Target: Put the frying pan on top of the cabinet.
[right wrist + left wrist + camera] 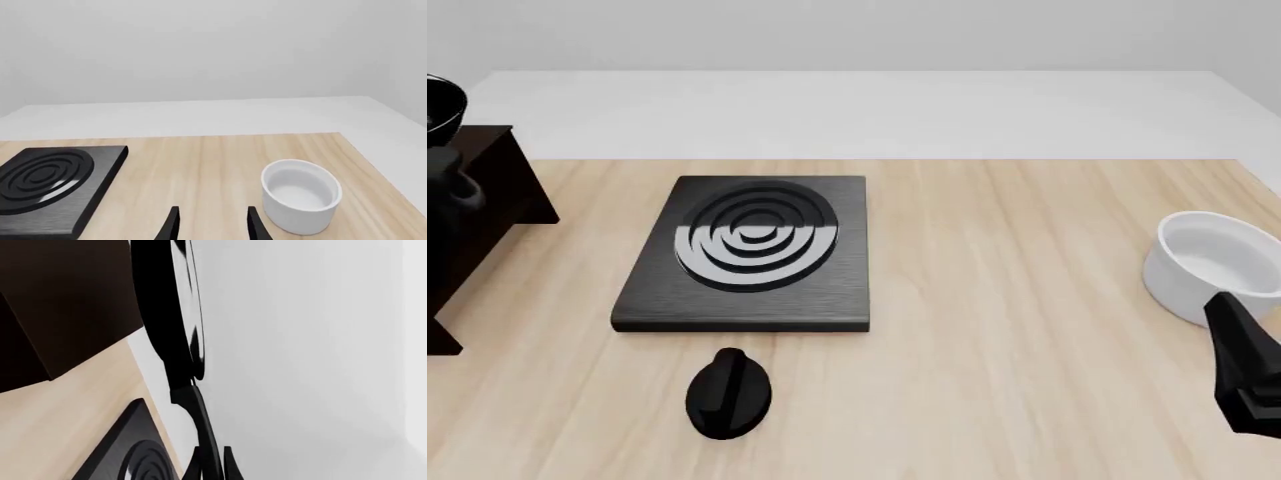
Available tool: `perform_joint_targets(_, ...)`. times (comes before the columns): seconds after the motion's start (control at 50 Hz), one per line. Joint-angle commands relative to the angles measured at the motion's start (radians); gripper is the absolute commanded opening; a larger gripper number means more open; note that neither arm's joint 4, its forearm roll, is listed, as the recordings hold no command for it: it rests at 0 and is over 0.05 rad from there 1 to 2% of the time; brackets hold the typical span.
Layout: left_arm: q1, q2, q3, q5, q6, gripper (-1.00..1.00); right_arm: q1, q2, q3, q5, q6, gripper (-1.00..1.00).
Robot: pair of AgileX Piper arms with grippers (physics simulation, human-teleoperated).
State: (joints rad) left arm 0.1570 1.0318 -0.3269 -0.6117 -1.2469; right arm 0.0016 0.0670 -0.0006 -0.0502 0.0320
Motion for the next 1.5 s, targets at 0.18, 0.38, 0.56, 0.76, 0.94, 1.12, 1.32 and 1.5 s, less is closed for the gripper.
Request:
perform_joint_targets(0.18,0.036,0.089,-0.008,-0.096,-0.036,-1.0,0.001,0.004,0.0,-0.003,-0.002,1.0)
perform_joint_targets(0.38,0.046,0.138,-0.013,-0.126,-0.05,-1.0,0.002,0.001,0.0,0.001,-0.006,1.0)
perform_joint_targets(0.56,0.045,0.201,-0.026,-0.166,-0.064,-1.0,0.002,0.009,0.0,-0.006,-0.006,1.0)
perform_joint_targets(0.76,0.057,0.269,-0.039,-0.217,-0.088,-1.0,0.002,0.023,0.0,-0.018,-0.008,1.0)
perform_joint_targets(0.94,0.065,0.318,-0.052,-0.249,-0.1,-1.0,0.005,0.038,0.0,-0.029,-0.014,1.0)
perform_joint_targets(1.12,0.084,0.362,-0.057,-0.273,-0.101,-1.0,0.005,0.038,0.0,-0.028,-0.017,1.0)
perform_joint_targets(1.32,0.092,0.398,-0.049,-0.295,-0.103,-1.0,0.007,0.05,0.0,-0.04,-0.021,1.0)
perform_joint_targets(1.5,0.086,0.41,-0.051,-0.266,-0.089,1.0,0.009,0.058,0.0,-0.046,-0.026,1.0)
